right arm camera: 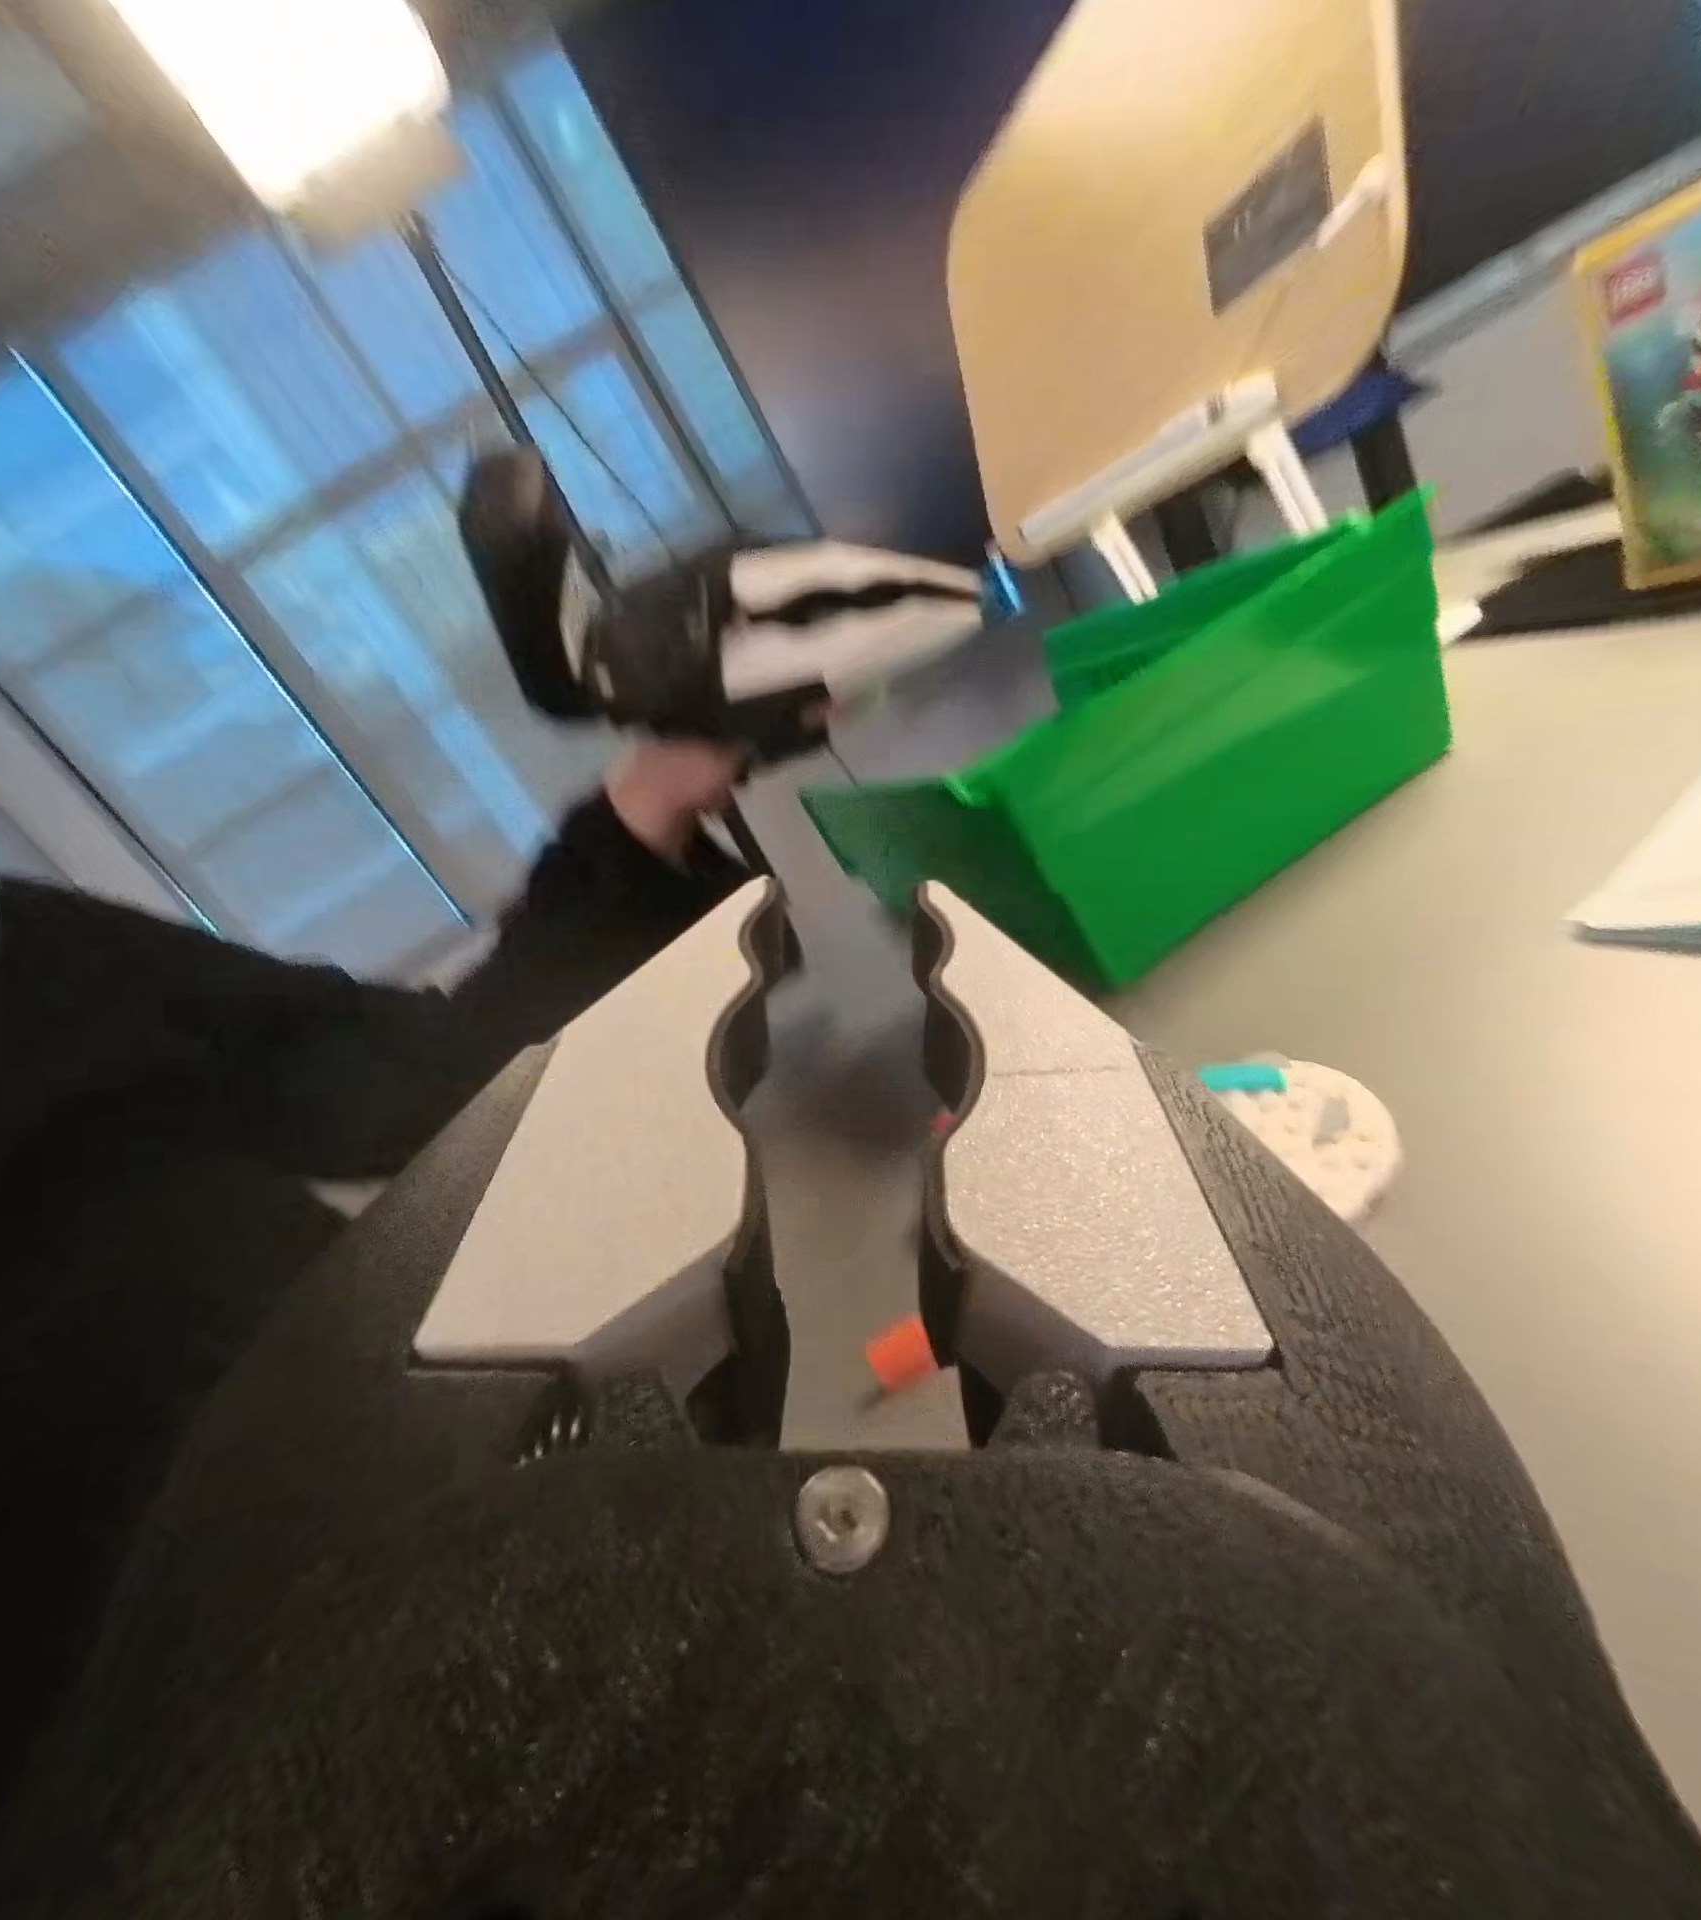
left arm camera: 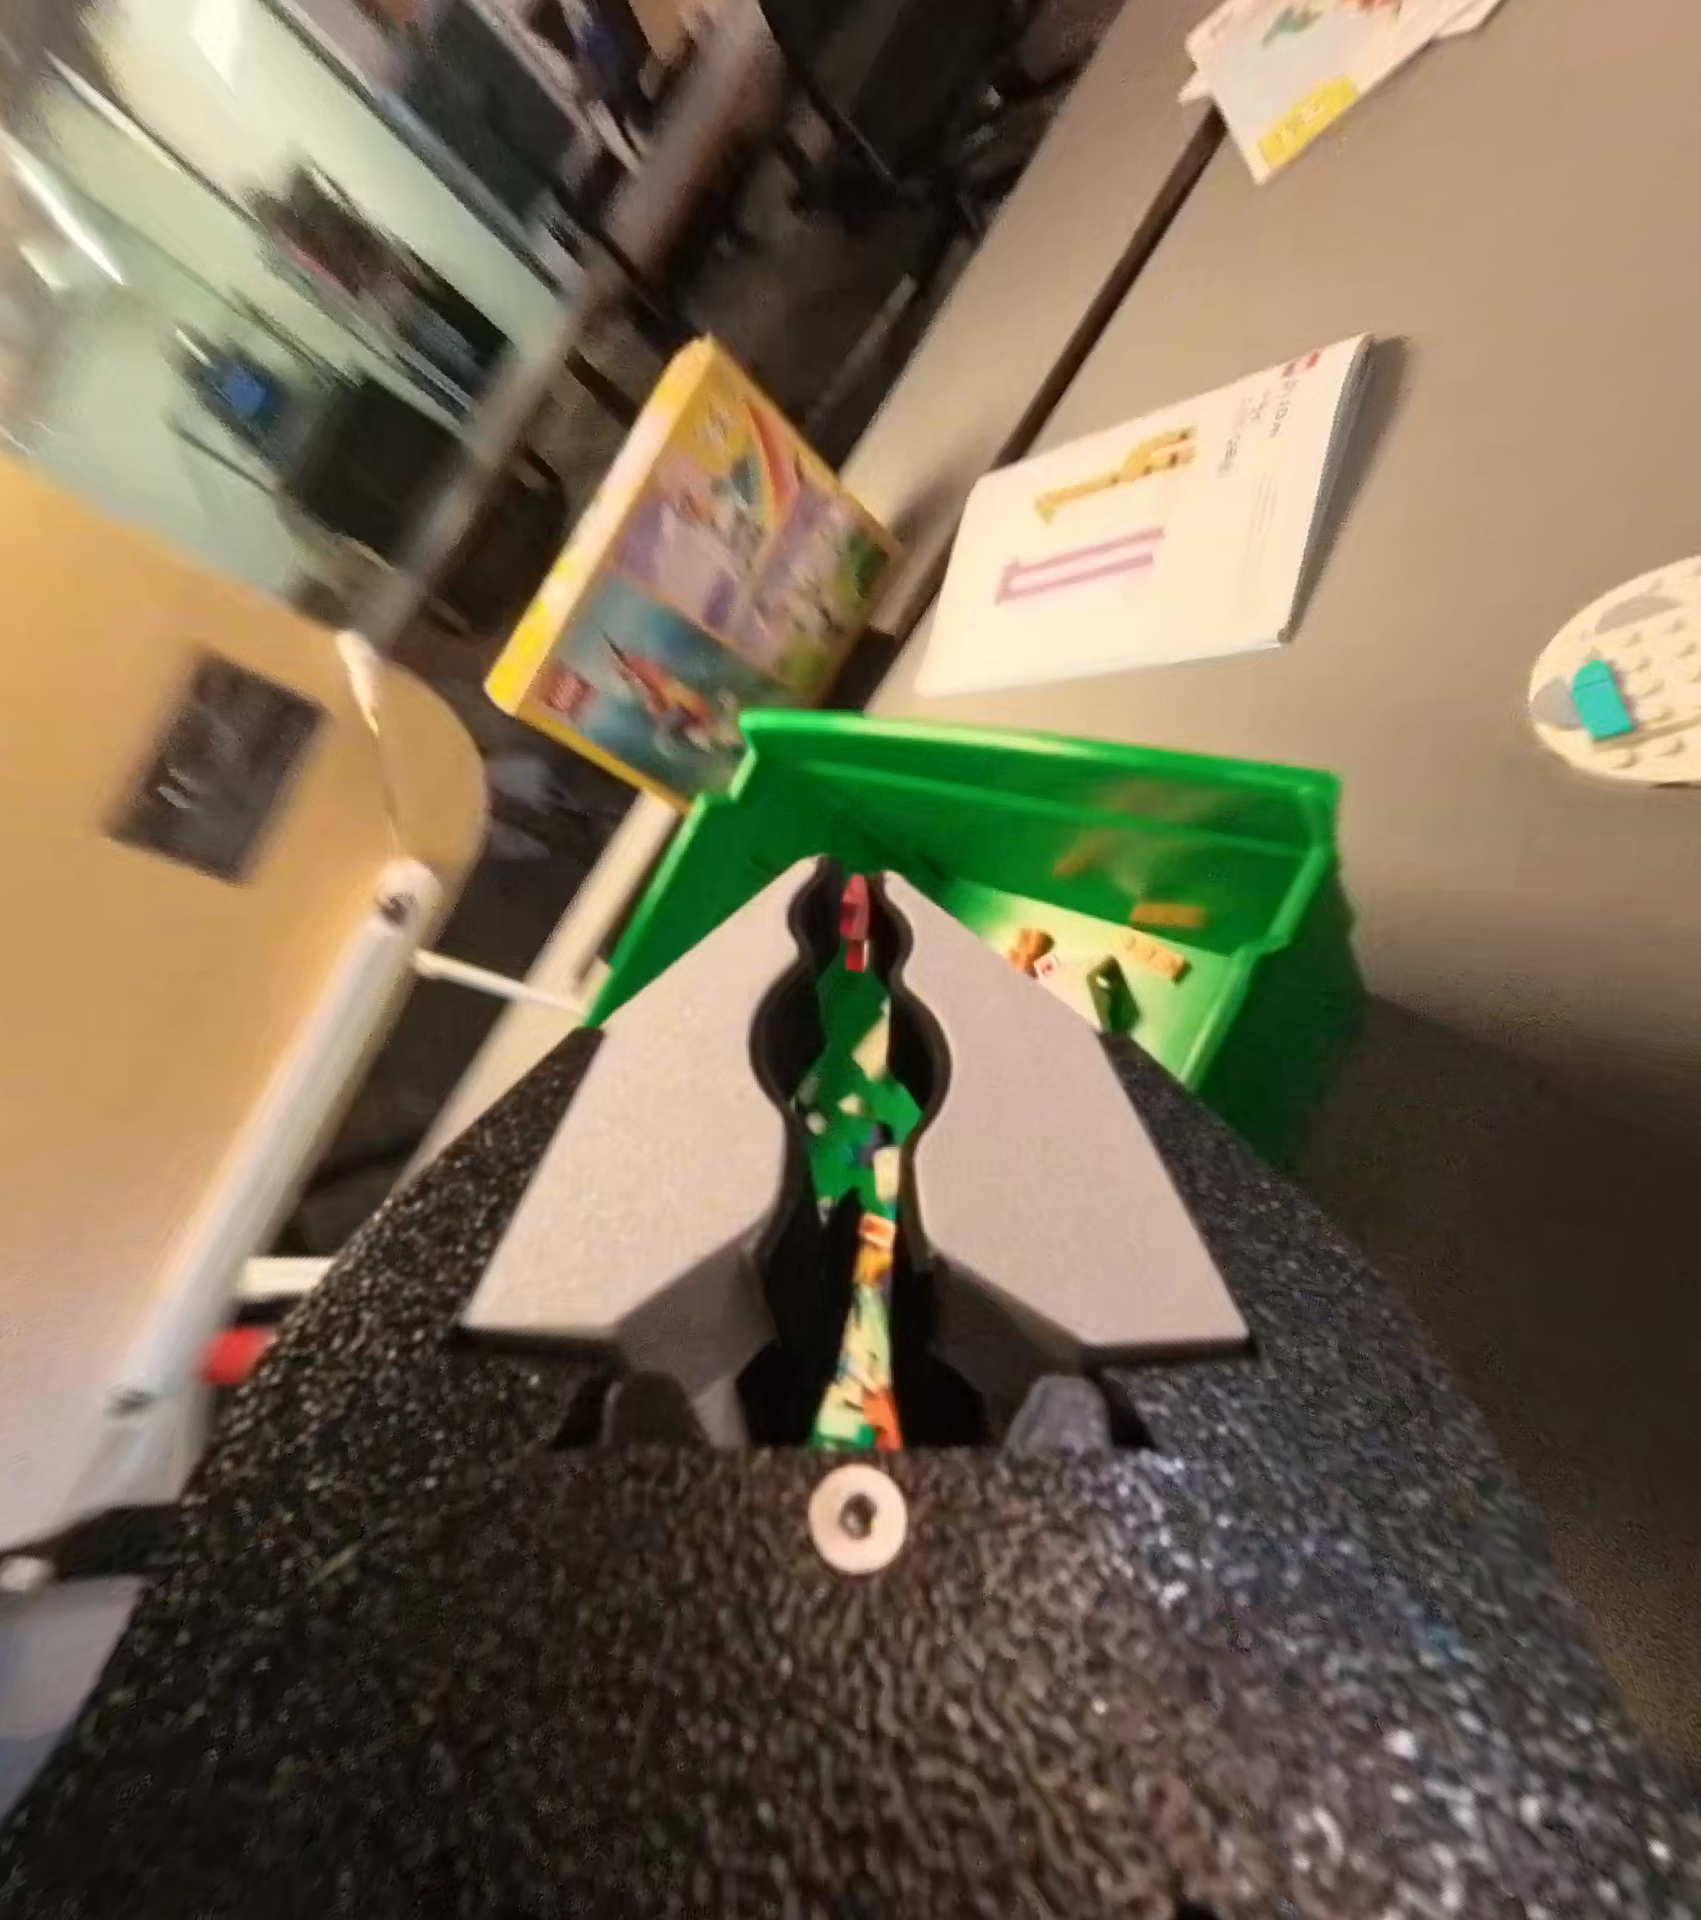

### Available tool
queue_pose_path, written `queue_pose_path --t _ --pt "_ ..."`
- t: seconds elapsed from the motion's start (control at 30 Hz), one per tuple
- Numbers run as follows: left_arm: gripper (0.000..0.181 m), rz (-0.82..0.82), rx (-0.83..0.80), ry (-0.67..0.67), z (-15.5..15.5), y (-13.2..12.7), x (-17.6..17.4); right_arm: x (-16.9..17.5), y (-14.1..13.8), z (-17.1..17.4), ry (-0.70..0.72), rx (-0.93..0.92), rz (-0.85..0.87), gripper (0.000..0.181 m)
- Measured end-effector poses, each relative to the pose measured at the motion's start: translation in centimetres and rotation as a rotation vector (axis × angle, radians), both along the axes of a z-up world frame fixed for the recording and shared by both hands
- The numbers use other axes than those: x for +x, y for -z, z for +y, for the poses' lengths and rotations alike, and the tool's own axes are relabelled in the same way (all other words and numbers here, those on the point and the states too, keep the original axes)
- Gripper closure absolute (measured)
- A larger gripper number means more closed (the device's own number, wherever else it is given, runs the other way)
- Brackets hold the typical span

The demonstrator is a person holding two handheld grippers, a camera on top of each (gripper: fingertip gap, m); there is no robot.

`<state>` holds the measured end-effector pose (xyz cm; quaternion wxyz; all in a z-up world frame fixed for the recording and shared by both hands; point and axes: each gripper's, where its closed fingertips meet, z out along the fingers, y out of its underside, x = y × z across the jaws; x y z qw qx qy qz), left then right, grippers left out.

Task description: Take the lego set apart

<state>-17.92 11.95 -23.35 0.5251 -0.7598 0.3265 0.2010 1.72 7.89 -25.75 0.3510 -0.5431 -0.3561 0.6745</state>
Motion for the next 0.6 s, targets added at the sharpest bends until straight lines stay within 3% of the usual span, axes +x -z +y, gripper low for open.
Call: queue_pose_path --t 0.1,0.17,0.27,0.37,0.5,0.6 --pt "0.176 -0.027 -0.129 -0.161 0.2 1.3 -5.1 0.0 4.0 -2.0 -0.084 0.312 -0.310 0.156" --pt "0.156 -0.054 -0.202 -0.249 0.0 2.3 -7.3 0.3 6.3 -3.1 -0.136 0.481 -0.451 0.156" --pt "0.121 -0.100 -0.292 -0.319 -0.5 3.6 -8.8 0.1 7.1 -4.1 -0.172 0.541 -0.479 0.156" --pt "0.101 -0.052 -0.268 -0.368 -1.0 3.4 -9.0 -0.1 6.5 -3.3 -0.122 0.547 -0.441 0.157" --pt "0.093 0.007 -0.096 -0.352 -1.7 0.6 -6.1 0.2 3.9 0.3 0.113 0.569 -0.338 0.157" --pt "0.105 -0.042 -0.007 -0.033 -2.5 0.0 2.9 1.7 1.3 4.2 0.378 0.580 -0.231 0.158"
